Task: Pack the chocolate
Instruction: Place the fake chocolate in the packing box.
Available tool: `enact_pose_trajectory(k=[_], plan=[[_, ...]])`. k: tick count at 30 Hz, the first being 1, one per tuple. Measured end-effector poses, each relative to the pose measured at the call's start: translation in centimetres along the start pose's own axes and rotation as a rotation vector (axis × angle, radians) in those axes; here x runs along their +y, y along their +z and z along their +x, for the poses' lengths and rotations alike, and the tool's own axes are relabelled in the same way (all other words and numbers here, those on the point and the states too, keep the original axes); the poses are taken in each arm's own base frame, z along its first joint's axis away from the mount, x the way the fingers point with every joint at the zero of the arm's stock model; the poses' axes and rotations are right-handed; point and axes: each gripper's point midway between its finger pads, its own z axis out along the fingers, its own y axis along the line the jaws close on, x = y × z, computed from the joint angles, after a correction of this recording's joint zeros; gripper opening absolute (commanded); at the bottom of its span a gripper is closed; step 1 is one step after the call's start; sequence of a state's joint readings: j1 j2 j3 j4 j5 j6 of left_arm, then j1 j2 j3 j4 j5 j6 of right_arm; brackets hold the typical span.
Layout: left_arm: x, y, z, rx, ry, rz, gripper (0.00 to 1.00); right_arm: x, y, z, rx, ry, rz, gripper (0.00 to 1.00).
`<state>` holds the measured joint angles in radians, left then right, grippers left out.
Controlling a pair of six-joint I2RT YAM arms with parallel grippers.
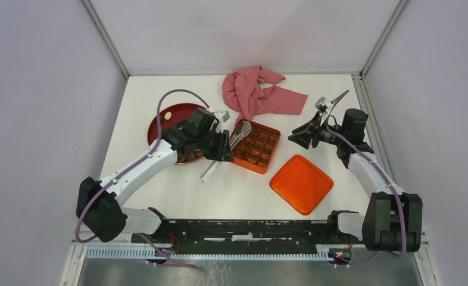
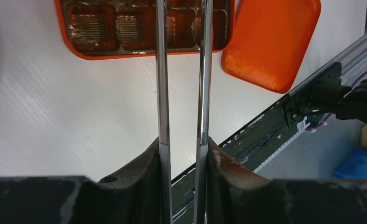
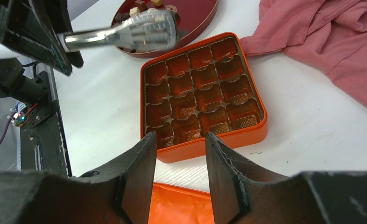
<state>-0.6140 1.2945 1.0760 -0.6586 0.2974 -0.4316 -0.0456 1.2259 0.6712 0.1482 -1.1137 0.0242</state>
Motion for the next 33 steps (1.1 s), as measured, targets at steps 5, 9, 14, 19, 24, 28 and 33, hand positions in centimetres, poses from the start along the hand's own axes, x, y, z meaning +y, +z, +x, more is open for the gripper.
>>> enact_pose_trajectory(k=[5, 9, 14, 19, 24, 28, 33], plan=[[-1.3, 2.9, 1.5, 0.081, 0.02, 0.003, 0.02, 0.0, 0.0, 0.0, 0.0, 0.0, 0.0, 0.48], [-1.6, 4.4, 1.5, 0.111, 0.036, -0.019, 0.02, 0.0, 0.0, 0.0, 0.0, 0.0, 0.0, 0.48], [-1.9, 6.0, 0.4, 0.11, 0.046, -0.039, 0.02, 0.0, 0.0, 0.0, 0.0, 0.0, 0.0, 0.49], [-1.7, 7.6, -0.3, 0.126, 0.049, -0.071, 0.02, 0.0, 0.0, 0.0, 0.0, 0.0, 0.0, 0.49], [-1.3, 8.9, -0.7, 0.149, 0.052, -0.118, 0.03, 0.0, 0.0, 0.0, 0.0, 0.0, 0.001, 0.49], [-1.0, 9.4, -0.9, 0.16, 0.061, -0.143, 0.07, 0.0, 0.0, 0.0, 0.0, 0.0, 0.001, 0.49], [-0.9, 9.8, -0.9, 0.174, 0.074, -0.163, 0.14, 0.0, 0.0, 0.0, 0.0, 0.0, 0.001, 0.49]])
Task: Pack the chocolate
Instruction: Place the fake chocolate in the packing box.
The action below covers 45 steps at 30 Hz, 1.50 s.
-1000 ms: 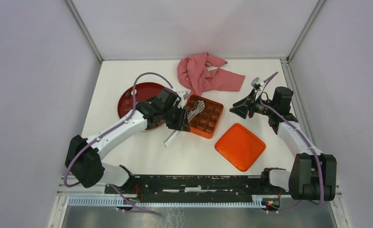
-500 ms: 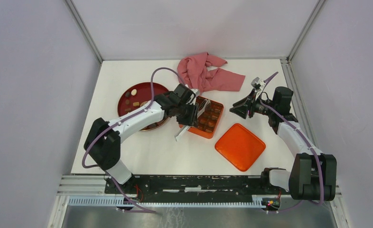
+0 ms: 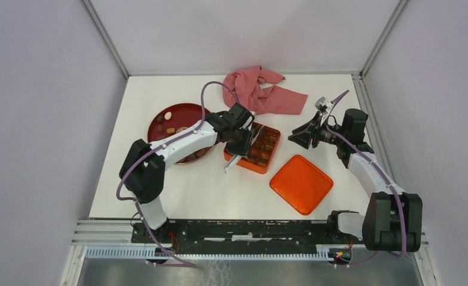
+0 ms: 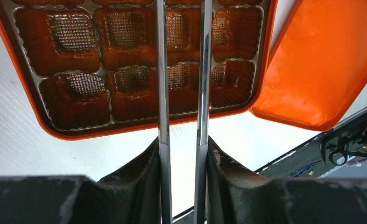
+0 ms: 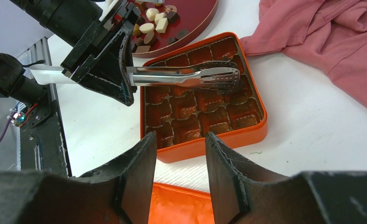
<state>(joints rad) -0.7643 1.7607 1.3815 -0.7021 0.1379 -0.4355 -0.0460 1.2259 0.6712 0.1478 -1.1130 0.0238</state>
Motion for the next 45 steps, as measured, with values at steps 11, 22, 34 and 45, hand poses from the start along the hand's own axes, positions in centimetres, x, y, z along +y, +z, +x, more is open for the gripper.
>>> enact_pose_trajectory(k=[11, 22, 34, 45], plan=[[-0.3, 0.2, 0.5, 0.025, 0.024, -0.009, 0.35, 0.0, 0.0, 0.0, -0.001, 0.0, 0.001, 0.49], [-0.6, 0.0, 0.1, 0.019, 0.028, -0.009, 0.4, 0.0, 0.0, 0.0, -0.001, 0.0, 0.001, 0.49], [-0.4, 0.0, 0.2, 0.027, 0.028, -0.022, 0.38, 0.0, 0.0, 0.0, -0.001, 0.0, 0.001, 0.49], [-0.5, -1.3, -0.8, -0.02, 0.028, -0.019, 0.33, 0.0, 0.0, 0.0, -0.001, 0.0, 0.001, 0.49]])
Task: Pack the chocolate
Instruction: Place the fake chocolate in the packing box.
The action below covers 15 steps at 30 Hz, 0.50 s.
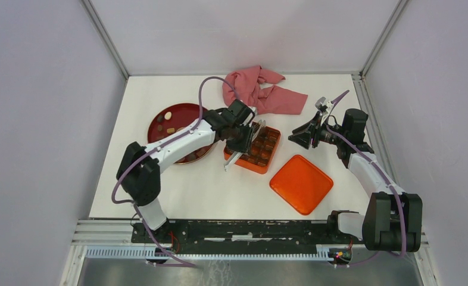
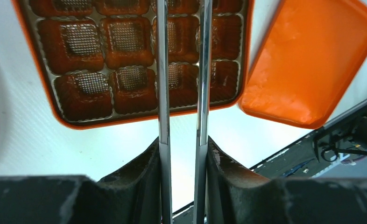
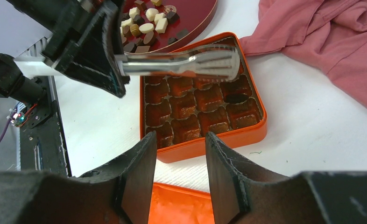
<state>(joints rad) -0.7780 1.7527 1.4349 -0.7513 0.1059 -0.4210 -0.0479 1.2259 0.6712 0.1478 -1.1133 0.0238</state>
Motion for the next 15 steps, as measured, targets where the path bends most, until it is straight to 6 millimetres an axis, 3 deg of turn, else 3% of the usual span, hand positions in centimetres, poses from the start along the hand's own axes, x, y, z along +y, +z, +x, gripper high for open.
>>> enact_pose_trajectory(k=[4, 6, 10, 15], plan=[[0.5, -2.7, -1.6, -0.08, -0.022, 0.019, 0.32, 0.0, 0.0, 0.0, 0.0, 0.0, 0.0, 0.49], [1.7, -4.5, -2.5, -0.128, -0.052, 0.021, 0.32, 0.0, 0.0, 0.0, 0.0, 0.0, 0.0, 0.49], [6.5, -7.4, -2.9, -0.189, -0.12, -0.041, 0.32, 0.0, 0.0, 0.0, 0.0, 0.0, 0.0, 0.49], [11.9, -8.3, -0.3, -0.145, -0.175, -0.172, 0.33, 0.0, 0.0, 0.0, 0.0, -0.001, 0.0, 0.49]])
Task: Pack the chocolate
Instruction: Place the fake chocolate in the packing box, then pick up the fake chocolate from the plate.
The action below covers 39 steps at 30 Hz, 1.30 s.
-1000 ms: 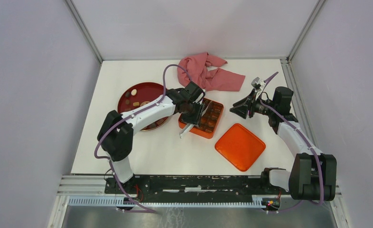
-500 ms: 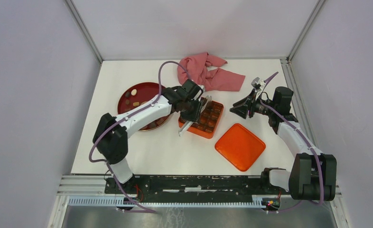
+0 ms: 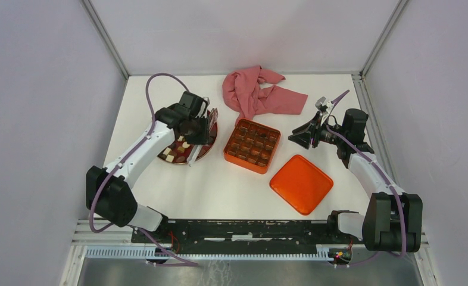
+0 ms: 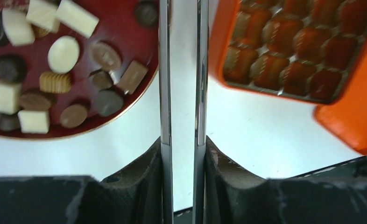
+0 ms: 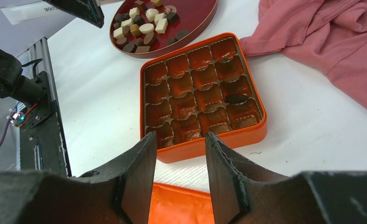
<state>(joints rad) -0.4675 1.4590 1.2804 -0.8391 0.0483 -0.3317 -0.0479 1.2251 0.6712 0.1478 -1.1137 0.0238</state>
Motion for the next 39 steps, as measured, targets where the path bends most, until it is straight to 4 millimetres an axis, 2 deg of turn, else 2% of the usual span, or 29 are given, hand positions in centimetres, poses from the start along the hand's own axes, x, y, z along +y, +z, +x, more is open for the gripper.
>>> enact_pose_trajectory(k=[4, 7, 16, 28, 39], plan=[[2.7, 0.3, 2.5, 0.077, 0.01, -0.072, 0.33, 0.1, -0.1, -0.2, -0.004, -0.008, 0.0, 0.49], [4.3, 0.4, 3.5, 0.109, 0.015, -0.122, 0.34, 0.1, -0.1, -0.2, -0.005, -0.01, 0.001, 0.49], [7.5, 0.2, 3.9, 0.136, -0.02, -0.2, 0.35, 0.2, -0.1, -0.2, -0.004, -0.01, 0.0, 0.49], [9.9, 2.1, 5.1, 0.241, -0.013, -0.262, 0.39, 0.1, 0.0, 0.0, 0.0, -0.003, -0.001, 0.49], [10.2, 2.4, 3.4, 0.225, -0.01, -0.265, 0.42, 0.1, 0.0, 0.0, 0.002, -0.001, -0.002, 0.49]])
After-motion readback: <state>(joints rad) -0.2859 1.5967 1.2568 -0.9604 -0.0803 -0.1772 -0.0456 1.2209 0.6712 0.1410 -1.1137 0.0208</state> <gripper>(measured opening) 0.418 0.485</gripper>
